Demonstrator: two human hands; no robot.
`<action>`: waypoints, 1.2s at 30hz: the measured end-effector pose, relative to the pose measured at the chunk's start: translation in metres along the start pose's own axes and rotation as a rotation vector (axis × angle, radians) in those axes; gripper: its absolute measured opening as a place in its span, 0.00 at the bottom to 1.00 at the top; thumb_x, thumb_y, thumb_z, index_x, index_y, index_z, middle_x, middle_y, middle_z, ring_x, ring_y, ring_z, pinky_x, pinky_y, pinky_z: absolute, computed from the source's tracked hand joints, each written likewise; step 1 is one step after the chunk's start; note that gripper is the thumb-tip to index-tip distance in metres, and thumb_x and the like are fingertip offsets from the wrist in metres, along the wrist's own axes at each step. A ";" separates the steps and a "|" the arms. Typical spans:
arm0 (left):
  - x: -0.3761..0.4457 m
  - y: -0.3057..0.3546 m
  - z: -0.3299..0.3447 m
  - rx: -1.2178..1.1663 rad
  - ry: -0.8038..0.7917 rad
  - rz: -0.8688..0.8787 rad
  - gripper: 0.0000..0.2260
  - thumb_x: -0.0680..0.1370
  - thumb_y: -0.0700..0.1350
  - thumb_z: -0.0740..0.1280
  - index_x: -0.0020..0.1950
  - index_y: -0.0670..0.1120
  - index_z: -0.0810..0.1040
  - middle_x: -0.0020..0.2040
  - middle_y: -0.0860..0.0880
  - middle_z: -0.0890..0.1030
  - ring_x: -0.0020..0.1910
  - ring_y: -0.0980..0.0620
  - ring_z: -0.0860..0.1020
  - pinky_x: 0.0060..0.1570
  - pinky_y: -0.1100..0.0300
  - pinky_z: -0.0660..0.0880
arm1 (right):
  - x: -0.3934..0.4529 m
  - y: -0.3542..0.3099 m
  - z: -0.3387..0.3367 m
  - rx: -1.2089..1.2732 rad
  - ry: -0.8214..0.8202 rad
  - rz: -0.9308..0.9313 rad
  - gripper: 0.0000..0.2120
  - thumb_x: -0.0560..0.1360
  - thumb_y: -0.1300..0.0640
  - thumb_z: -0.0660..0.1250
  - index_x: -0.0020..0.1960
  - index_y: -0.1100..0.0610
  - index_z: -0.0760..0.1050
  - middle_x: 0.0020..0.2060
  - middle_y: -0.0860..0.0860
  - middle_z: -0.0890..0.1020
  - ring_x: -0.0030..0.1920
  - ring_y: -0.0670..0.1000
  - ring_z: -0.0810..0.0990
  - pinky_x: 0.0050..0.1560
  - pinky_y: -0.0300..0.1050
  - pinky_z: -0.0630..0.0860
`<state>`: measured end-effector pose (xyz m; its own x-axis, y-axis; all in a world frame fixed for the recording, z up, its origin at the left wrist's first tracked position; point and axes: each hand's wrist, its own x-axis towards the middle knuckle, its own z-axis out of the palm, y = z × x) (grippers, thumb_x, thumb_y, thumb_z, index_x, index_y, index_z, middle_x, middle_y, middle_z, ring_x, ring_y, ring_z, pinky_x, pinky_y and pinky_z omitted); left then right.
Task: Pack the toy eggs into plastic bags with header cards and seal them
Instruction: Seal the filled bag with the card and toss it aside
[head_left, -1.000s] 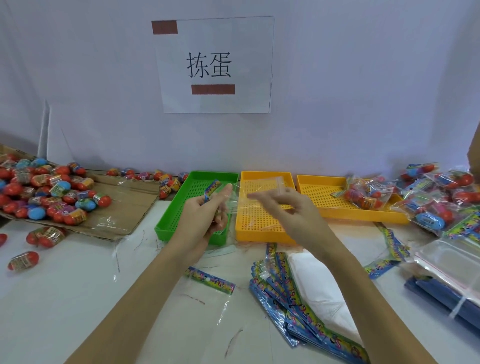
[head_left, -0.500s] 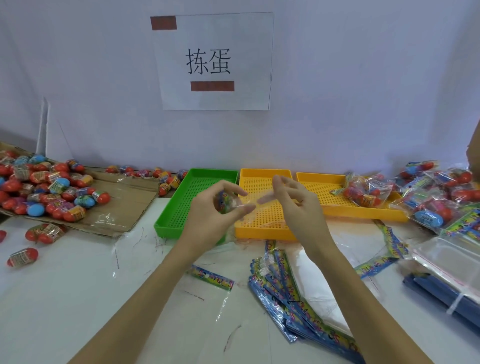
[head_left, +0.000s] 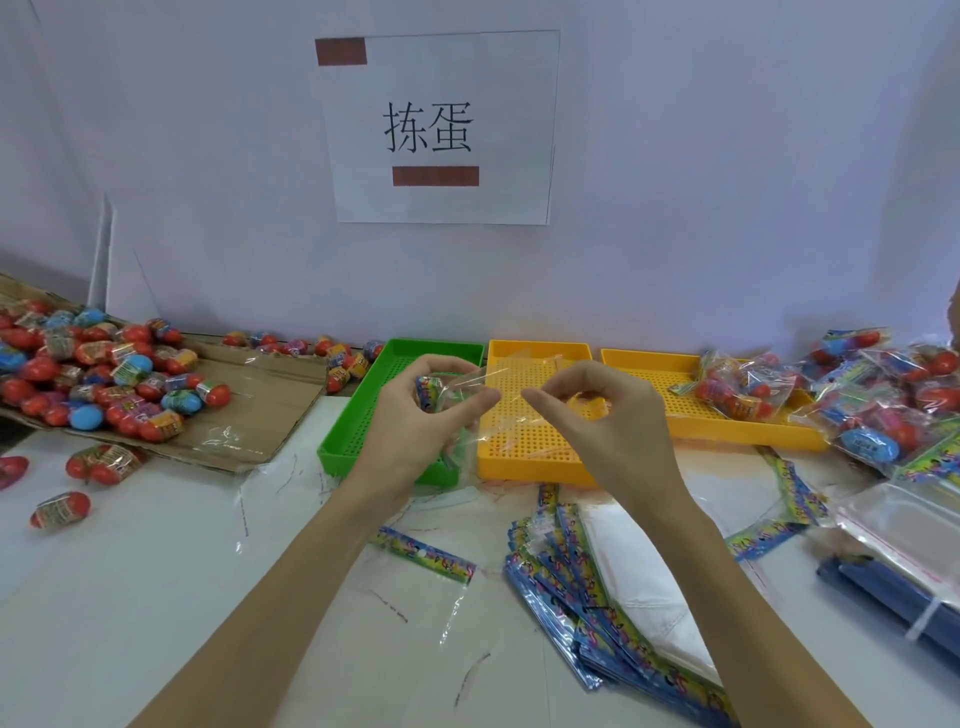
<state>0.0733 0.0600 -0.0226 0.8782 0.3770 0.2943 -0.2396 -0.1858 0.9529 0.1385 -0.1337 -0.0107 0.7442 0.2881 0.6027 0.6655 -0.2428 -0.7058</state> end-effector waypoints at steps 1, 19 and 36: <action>0.000 -0.001 0.000 0.041 0.032 0.008 0.21 0.67 0.59 0.81 0.57 0.60 0.80 0.51 0.53 0.86 0.42 0.53 0.83 0.37 0.59 0.78 | 0.001 -0.001 -0.001 0.111 -0.049 0.054 0.08 0.75 0.50 0.76 0.46 0.54 0.84 0.39 0.45 0.86 0.43 0.45 0.84 0.48 0.42 0.81; 0.004 -0.007 0.000 -0.023 0.104 0.090 0.05 0.80 0.43 0.73 0.52 0.41 0.83 0.46 0.44 0.87 0.46 0.43 0.86 0.47 0.57 0.82 | 0.000 0.000 -0.001 0.812 -0.291 0.687 0.19 0.79 0.48 0.71 0.60 0.62 0.82 0.54 0.58 0.87 0.55 0.57 0.87 0.52 0.45 0.84; 0.000 -0.006 0.002 0.908 -0.213 0.731 0.32 0.73 0.60 0.75 0.73 0.47 0.77 0.66 0.51 0.81 0.65 0.50 0.77 0.68 0.57 0.66 | -0.010 -0.006 0.012 0.031 -0.278 0.047 0.14 0.83 0.46 0.66 0.49 0.48 0.88 0.47 0.38 0.87 0.54 0.39 0.84 0.59 0.45 0.78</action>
<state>0.0756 0.0590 -0.0281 0.7264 -0.2290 0.6480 -0.4073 -0.9029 0.1375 0.1265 -0.1242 -0.0173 0.7273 0.5209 0.4468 0.6253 -0.2347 -0.7442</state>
